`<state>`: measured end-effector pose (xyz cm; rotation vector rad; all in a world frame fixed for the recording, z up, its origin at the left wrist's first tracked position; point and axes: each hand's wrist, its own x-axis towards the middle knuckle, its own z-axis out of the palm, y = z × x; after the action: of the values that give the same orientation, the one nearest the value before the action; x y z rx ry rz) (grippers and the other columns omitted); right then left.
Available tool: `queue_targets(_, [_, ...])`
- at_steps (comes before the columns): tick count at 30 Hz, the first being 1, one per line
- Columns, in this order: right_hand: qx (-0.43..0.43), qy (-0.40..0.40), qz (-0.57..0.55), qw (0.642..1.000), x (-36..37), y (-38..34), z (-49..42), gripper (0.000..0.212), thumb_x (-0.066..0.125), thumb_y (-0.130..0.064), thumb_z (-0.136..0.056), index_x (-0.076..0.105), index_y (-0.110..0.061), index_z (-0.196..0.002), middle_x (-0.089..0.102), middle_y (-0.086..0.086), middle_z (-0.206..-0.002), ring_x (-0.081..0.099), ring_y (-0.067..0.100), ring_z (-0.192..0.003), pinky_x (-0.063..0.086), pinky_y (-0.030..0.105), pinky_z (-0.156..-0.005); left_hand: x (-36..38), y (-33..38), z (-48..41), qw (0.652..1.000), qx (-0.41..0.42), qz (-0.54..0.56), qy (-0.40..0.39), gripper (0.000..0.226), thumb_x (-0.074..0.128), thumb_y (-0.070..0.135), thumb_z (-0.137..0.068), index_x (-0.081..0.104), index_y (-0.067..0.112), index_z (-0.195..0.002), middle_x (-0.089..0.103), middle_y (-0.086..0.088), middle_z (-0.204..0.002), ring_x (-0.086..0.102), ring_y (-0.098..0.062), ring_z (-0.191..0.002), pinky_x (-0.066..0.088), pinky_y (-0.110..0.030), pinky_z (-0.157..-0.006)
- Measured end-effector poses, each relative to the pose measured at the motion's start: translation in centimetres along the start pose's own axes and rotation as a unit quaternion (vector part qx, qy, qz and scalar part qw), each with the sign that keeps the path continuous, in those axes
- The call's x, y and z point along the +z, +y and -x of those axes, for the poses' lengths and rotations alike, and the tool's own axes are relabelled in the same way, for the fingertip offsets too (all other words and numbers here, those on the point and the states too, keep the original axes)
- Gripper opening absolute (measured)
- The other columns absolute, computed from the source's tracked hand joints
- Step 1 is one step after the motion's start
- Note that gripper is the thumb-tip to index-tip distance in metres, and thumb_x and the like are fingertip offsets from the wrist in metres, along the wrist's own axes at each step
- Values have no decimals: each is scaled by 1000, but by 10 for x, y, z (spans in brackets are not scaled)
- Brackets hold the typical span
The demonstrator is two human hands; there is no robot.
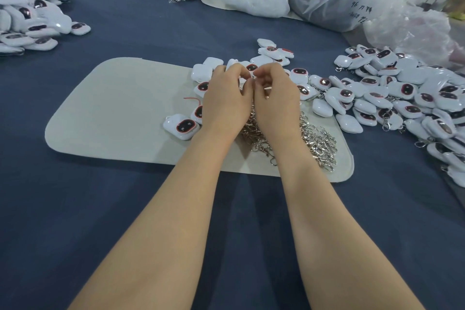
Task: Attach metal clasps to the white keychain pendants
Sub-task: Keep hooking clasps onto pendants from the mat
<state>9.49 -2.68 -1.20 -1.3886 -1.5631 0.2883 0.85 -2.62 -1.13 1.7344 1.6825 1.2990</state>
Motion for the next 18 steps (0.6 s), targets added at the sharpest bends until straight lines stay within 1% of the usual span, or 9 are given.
queue_targets(1, [-4, -2, 4, 1000, 0, 0, 0, 15, 49, -2, -91, 60, -6, -101, 61, -2, -92, 57, 15, -86, 46, 27, -80, 0, 0, 0, 1000, 3, -2, 0, 11, 52, 21, -94, 61, 16, -98, 47, 0, -99, 49, -17, -75, 42, -29, -72])
queue_targets(3, [-5, -3, 4, 1000, 0, 0, 0, 15, 49, -1, -91, 59, -6, -101, 58, -4, -90, 55, 14, -85, 46, 27, -80, 0, 0, 0, 1000, 6, -5, 1, 9, 52, 19, -94, 60, 15, -95, 48, -2, -100, 50, -18, -76, 45, -32, -75])
queue_targets(8, [10, -9, -31, 999, 1, -1, 0, 15, 52, -1, -88, 59, -6, -101, 58, -6, -90, 53, 5, -81, 45, 14, -73, -1, 0, -2, 1000, 4, 24, 10, 8, 52, 14, -93, 57, 16, -88, 56, -8, -104, 48, -14, -79, 45, -32, -79])
queue_targets(11, [29, -9, -62, 998, 1, -1, 0, 12, 54, 0, -87, 58, -7, -95, 56, -11, -83, 52, -4, -73, 42, 6, -67, -2, 1, -3, 999, -5, 51, 11, 8, 54, 15, -93, 60, 16, -87, 60, -9, -102, 53, -16, -82, 46, -32, -79])
queue_targets(12, [36, -3, -73, 997, 0, -1, 0, 11, 55, 0, -86, 57, -9, -93, 55, -14, -80, 52, -7, -71, 42, 6, -67, -1, 1, -3, 999, -8, 53, 10, 9, 54, 16, -92, 62, 15, -89, 61, -8, -102, 56, -17, -84, 47, -33, -80])
queue_targets(14, [46, 13, -86, 995, 0, 0, -1, 12, 56, -1, -86, 55, -13, -89, 53, -17, -77, 51, -6, -69, 42, 7, -67, -1, 0, -3, 999, -13, 51, 7, 10, 54, 17, -92, 63, 16, -91, 61, -7, -102, 57, -17, -86, 48, -33, -81])
queue_targets(18, [46, 21, -84, 995, -1, 0, -1, 14, 56, -1, -85, 53, -14, -87, 53, -17, -76, 51, -3, -69, 42, 8, -68, 1, -1, -3, 999, -14, 34, -4, 9, 54, 18, -92, 57, 23, -85, 60, -6, -105, 53, -15, -81, 47, -31, -80])
